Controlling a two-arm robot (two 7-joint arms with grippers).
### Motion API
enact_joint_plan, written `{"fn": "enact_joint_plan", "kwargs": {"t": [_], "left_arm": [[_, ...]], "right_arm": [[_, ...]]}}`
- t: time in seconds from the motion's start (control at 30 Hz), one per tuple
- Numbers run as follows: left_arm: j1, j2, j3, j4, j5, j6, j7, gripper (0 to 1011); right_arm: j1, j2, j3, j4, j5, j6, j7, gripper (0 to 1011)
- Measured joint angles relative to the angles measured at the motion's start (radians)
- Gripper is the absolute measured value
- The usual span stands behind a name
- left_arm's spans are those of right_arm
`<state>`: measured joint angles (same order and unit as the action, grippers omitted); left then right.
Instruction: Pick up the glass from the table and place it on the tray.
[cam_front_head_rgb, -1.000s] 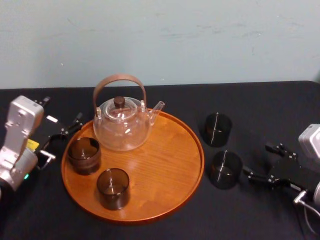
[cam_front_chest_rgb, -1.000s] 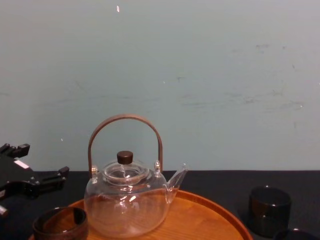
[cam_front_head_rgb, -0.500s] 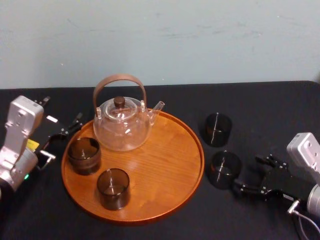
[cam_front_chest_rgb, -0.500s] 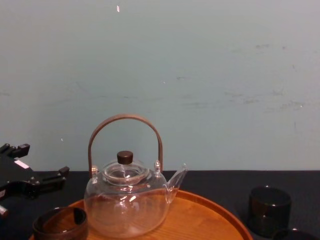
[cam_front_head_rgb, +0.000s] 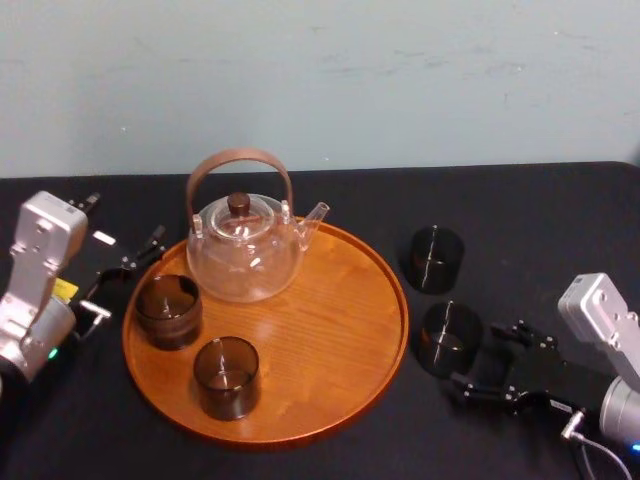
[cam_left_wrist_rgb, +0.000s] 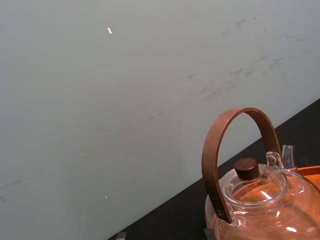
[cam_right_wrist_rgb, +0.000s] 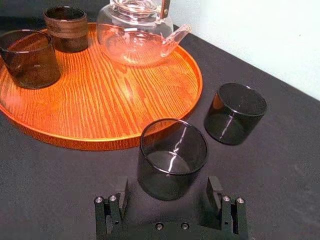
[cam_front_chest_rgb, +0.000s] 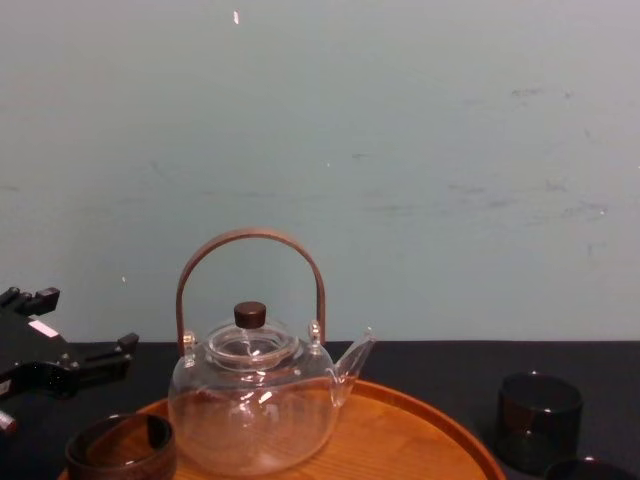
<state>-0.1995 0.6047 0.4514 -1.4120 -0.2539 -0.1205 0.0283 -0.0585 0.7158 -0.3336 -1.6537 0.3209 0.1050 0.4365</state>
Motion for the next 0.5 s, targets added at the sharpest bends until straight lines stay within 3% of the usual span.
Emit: {"fn": "enact_joint_plan", "kwargs": {"t": [0.5], "left_arm": [[0.0, 0.0, 0.0, 0.0, 0.0, 0.0, 0.0, 1001]], "right_arm": [[0.015, -0.05, 0.026, 0.02, 0.013, 0.024, 0.027, 1002]]}}
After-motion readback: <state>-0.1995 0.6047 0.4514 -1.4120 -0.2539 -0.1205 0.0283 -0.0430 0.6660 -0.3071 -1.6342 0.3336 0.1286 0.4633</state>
